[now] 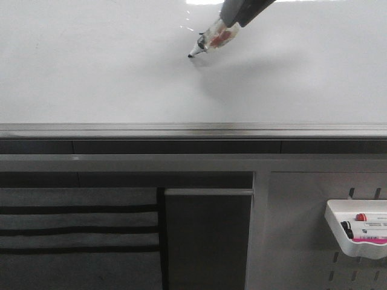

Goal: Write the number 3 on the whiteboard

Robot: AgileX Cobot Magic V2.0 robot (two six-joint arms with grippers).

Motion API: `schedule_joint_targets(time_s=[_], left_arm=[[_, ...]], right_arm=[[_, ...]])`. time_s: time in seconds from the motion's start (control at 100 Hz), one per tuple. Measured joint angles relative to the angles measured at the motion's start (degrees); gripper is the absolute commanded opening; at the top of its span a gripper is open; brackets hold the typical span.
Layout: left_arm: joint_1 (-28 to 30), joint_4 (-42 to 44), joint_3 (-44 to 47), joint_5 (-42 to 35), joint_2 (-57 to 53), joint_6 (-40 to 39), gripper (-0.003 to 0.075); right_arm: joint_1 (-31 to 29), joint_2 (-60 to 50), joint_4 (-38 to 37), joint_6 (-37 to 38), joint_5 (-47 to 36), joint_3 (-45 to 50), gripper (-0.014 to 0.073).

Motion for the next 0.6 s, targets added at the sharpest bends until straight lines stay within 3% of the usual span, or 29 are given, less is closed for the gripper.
schedule_joint_targets(time_s=[0.16,0.35,0.47,0.6], left_arm=[[0.0,0.0,0.0,0.0,0.0,0.0,0.0421],[0.0,-0.03,0.0,0.0,0.0,0.0,0.0421],[0.0,-0.03,0.0,0.0,0.0,0.0,0.0421],[0.0,-0.03,0.0,0.0,0.0,0.0,0.042]], right_arm=[[-1.78,-3.14,-0.51,0.0,1.38,4.84,0.0018],[3.56,-1.92,1.82,0.0,-9.65,10.2,0.0018],[4.57,-1.58,2.36,-0.3,-9.3,8.51,0.0018],[6.43,-9.63,3.06,-4.85,-9.81,12.01,0.0018]])
